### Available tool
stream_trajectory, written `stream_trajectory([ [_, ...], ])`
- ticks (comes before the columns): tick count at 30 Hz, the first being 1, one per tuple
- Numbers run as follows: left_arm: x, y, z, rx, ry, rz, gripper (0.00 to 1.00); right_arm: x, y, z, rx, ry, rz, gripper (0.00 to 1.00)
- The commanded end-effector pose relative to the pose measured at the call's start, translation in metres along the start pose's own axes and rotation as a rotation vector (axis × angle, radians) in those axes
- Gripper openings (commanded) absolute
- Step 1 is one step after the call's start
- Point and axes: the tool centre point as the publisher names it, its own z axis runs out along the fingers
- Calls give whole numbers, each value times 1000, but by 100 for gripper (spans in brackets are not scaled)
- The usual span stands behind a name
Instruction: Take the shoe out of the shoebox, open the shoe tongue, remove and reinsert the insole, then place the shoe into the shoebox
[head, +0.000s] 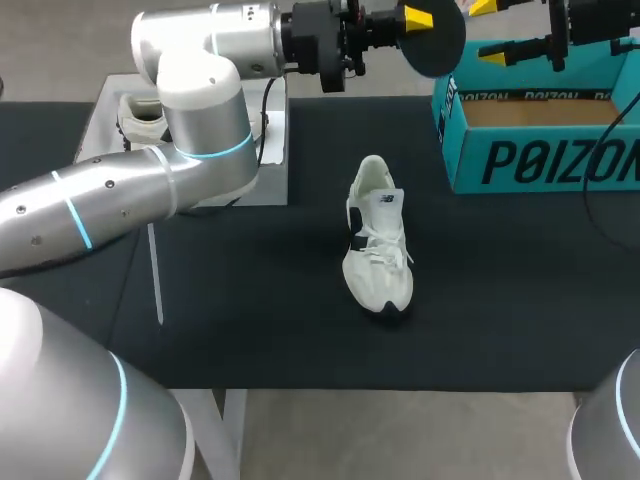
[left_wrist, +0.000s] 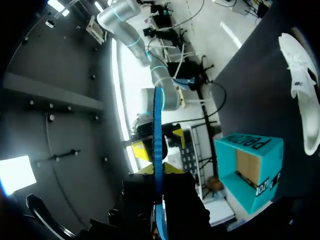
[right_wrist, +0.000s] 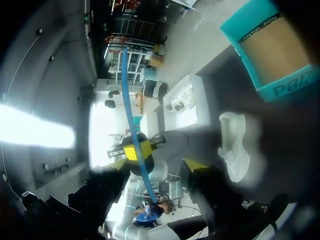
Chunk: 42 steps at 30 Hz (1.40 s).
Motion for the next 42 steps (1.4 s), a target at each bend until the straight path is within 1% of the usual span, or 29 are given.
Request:
stream_trajectory([
  [1, -5, -6, 4, -21, 44, -39, 0, 3, 5, 9, -41, -6, -31, 58],
  [3, -5, -7, 6, -24, 48, -48, 0, 3, 8, 11, -57, 10, -45, 55],
  [4, -4, -7, 6, -24, 50, -52, 0, 2, 10, 12, -58, 12, -46, 55],
  [6, -4, -7, 7, -24, 52, -70, 0, 2, 11, 15, -66, 19, -51, 49],
  [10, -3, -8, 10, -29, 53, -108, 0, 4, 13, 20, -72, 37, -61, 46],
  [17, -1, -7, 15, -31, 64, -130, 0, 10, 10, 28, -54, 71, -86, 42],
  [22, 0, -6, 16, -27, 68, -133, 0, 13, 6, 31, -30, 82, -105, 35],
  [24, 0, -6, 16, -22, 67, -133, 0, 14, 4, 31, -18, 92, -106, 34],
  [28, 0, -6, 14, -18, 70, -132, 0, 16, 2, 30, 9, 98, -117, 38],
  [32, 0, -4, 13, -20, 73, -130, 0, 17, 0, 27, 17, 99, -121, 35],
  [36, 0, -3, 12, -22, 70, -128, 0, 16, -2, 26, 23, 100, -123, 29],
  [37, 0, -3, 12, -22, 69, -128, 0, 16, -3, 26, 24, 99, -124, 23],
  [39, 0, -3, 12, -22, 68, -126, 0, 15, -3, 27, 25, 99, -122, 16],
  [42, 1, -2, 11, -22, 68, -127, 0, 15, -5, 28, 28, 101, -120, 13],
])
